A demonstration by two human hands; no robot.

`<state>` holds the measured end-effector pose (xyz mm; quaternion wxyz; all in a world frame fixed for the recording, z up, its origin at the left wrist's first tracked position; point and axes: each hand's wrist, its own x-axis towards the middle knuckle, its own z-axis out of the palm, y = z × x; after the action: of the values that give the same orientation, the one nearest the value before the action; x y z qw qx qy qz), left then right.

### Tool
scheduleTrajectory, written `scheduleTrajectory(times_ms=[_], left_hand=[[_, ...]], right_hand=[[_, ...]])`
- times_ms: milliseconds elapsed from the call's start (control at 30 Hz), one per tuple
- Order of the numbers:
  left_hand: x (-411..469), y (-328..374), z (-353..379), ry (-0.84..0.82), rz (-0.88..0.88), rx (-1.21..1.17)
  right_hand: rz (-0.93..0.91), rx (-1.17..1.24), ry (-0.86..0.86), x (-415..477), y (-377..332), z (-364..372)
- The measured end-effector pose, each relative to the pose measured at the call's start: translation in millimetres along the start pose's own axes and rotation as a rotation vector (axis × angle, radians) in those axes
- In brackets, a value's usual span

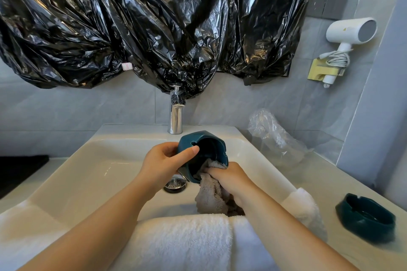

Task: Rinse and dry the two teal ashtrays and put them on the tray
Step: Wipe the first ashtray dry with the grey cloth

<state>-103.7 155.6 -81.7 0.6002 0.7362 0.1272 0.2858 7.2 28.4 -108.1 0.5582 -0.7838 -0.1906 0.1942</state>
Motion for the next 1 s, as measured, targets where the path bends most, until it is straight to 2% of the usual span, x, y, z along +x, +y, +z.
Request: scheduleTrajectory(times_ms=[133,267,367,433,567,667,767,1000], left_hand=[[-1,0,-1,-0.032,-0.052,0.022],[-2,-1,3,-0.122,-0.111,0.045],[-1,-1,5,-0.094,-0.072,0.055],[-3,-1,4,-0.056,-0.034,0.095],[-4,0,-1,0.020,0.040,0.242],[-4,2,-2,0.024,0.043,0.234],[-5,3,0,0.031,0.044,0.214],[-2,0,-1,0.130,0.082,0.193]], right_hand=[[0.082,0.011,0.033,5,3,0],[0.143,0.136,0.067,12,6,1],[0.137,0.172,0.049,14,7,3],[0.066,0.108,0.071,4,2,1],[-0.197,-0.168,0.252,-6,0,-9],[-0.260,-0.209,0.299,-6,0,-9],[-0.224,-0.174,0.197,-5,0,-7],[0.048,-0.002,-0.162,-5,-2,2]])
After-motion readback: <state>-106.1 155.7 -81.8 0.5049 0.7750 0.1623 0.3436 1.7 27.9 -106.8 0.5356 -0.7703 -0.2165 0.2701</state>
